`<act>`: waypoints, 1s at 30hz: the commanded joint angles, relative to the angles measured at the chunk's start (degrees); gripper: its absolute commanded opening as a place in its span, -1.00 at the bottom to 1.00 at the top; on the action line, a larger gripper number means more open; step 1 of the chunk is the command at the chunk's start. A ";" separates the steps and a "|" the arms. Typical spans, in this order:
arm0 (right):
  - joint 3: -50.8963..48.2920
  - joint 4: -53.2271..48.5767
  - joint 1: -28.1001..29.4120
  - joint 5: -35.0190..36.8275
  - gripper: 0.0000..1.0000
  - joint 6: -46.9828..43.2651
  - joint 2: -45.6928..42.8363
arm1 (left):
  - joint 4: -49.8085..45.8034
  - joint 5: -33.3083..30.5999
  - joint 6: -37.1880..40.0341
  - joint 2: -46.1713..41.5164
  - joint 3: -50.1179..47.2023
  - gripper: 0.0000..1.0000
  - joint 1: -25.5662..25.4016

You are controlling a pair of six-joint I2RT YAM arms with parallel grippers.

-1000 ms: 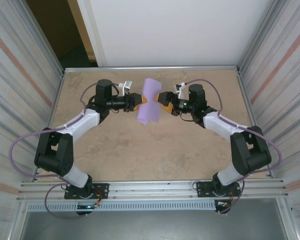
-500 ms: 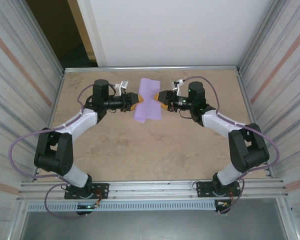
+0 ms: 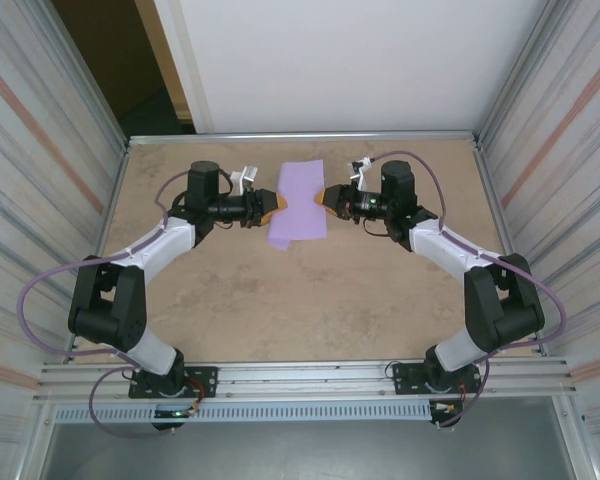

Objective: Fold a paper plane with a square sheet of paper (pick it up from the middle)

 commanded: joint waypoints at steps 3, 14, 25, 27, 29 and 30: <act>1.70 -4.21 -0.63 1.88 -1.00 -1.31 -2.89 | -4.24 -0.79 3.67 -1.51 1.26 -0.22 0.23; 2.72 -32.16 -8.06 8.57 -1.00 -10.80 -16.91 | -21.43 -13.09 12.75 -9.96 -3.35 0.75 11.17; 18.44 -65.22 -7.27 22.88 -1.00 -22.88 -19.09 | -25.38 -16.91 18.90 -13.78 -5.02 0.97 14.47; 20.73 -66.54 -3.88 26.33 -1.00 -23.11 -15.14 | -25.70 -16.76 19.39 -13.49 -5.19 0.97 14.47; 22.16 -65.55 -0.63 28.39 -1.00 -22.36 -10.82 | -25.61 -16.30 19.40 -13.24 -5.62 0.97 14.47; 22.93 -64.81 1.03 29.24 -1.00 -21.87 -8.25 | -25.43 -16.10 19.19 -13.08 -5.97 0.97 14.44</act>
